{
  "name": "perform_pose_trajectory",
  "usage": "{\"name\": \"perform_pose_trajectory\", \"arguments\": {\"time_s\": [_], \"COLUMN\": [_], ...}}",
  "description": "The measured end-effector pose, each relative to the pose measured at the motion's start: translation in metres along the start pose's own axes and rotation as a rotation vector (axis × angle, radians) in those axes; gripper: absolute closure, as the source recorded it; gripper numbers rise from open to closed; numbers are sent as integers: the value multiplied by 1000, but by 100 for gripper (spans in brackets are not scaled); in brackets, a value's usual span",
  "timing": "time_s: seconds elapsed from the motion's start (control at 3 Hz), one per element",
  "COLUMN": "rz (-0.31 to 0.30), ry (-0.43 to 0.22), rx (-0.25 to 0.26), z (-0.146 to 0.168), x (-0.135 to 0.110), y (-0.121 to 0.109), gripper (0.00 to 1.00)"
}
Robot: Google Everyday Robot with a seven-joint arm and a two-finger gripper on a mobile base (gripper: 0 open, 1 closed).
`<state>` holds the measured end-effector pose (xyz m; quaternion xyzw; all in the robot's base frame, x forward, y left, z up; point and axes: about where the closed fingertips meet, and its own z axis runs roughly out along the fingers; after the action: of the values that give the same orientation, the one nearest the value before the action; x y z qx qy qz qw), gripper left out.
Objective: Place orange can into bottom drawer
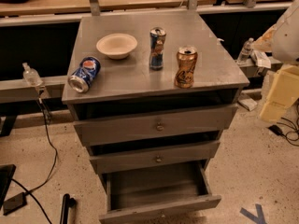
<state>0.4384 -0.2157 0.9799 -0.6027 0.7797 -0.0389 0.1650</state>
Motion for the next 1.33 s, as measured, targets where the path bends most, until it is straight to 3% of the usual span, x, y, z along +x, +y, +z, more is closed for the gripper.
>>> {"name": "perform_pose_trajectory", "arguments": {"time_s": [0.33,0.67,1.33], "rz": [0,-21,-63], "ry": [0,-22,-79], "rx": [0,-1,-4], "z": [0,11,54], "x": [0,-10,-56], "y": [0,-25,-97], "gripper": [0,0,0]}}
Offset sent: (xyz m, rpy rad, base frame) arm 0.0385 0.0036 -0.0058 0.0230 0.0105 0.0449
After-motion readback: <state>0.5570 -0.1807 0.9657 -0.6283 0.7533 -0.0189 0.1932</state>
